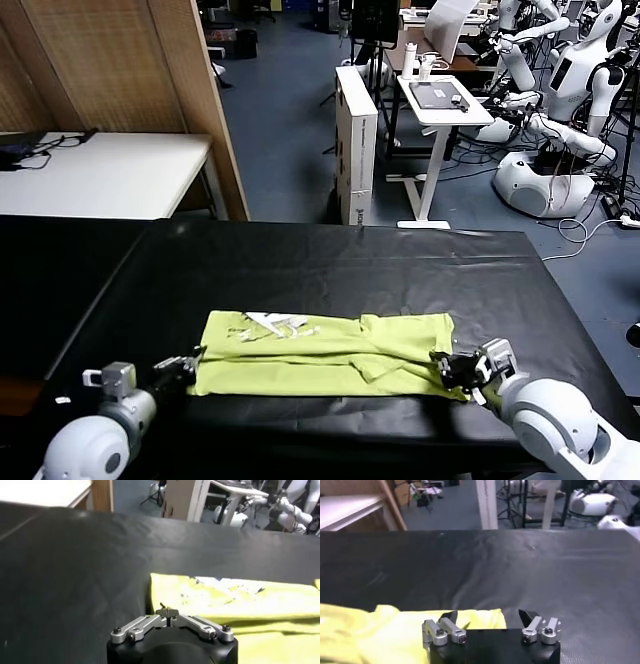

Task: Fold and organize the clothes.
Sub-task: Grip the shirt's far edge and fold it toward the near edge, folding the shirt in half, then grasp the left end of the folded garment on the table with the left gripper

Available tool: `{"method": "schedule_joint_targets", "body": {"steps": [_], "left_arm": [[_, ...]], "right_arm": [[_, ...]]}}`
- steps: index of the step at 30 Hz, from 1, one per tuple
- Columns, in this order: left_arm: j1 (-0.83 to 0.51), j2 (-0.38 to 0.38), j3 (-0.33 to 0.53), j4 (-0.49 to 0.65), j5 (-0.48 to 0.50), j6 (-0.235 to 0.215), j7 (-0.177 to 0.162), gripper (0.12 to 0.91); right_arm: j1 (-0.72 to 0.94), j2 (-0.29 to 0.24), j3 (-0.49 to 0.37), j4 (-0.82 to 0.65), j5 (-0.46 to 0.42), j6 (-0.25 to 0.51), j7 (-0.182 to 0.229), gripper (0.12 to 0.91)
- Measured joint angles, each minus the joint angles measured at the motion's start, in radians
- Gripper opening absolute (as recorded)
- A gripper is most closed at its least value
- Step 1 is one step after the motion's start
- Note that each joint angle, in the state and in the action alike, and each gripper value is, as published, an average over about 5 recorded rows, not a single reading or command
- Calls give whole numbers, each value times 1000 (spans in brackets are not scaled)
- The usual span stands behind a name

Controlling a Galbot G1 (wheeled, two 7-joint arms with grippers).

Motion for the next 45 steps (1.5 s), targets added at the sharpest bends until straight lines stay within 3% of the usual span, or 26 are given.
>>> {"method": "schedule_joint_targets", "body": {"steps": [4,11,14,21,25,28,30,34,36,39,45], "left_arm": [[-7,-9,-13,-29,-7,5,-28,907],[-74,-41,0,-5,13,-21,-26,907],[-115,-55,15,21,25,-29,-18,857],[-192,-83,68,85,88,-48,13,472],[-226,-99,94,119,91,-45,10,233],[-247,-109,107,141,92,-45,10,155],[-258,-114,113,156,94,-45,11,149],[-276,-118,123,185,94,-47,13,150],[-284,-121,128,197,95,-47,14,152],[-295,-126,134,212,95,-47,13,204],[-314,-131,140,234,90,-47,14,546]], "right_arm": [[16,35,33,-25,-5,0,2,907],[69,140,26,-131,-53,54,17,907],[87,188,30,-180,-49,72,19,907],[114,262,37,-255,-46,96,36,881],[132,286,33,-284,-50,94,38,741],[147,300,27,-303,-54,88,41,559],[156,307,22,-315,-57,86,43,410],[172,317,13,-335,-62,85,41,194],[176,320,10,-342,-63,84,37,153],[179,322,9,-349,-66,84,30,152],[178,324,9,-353,-73,87,17,148]]}}
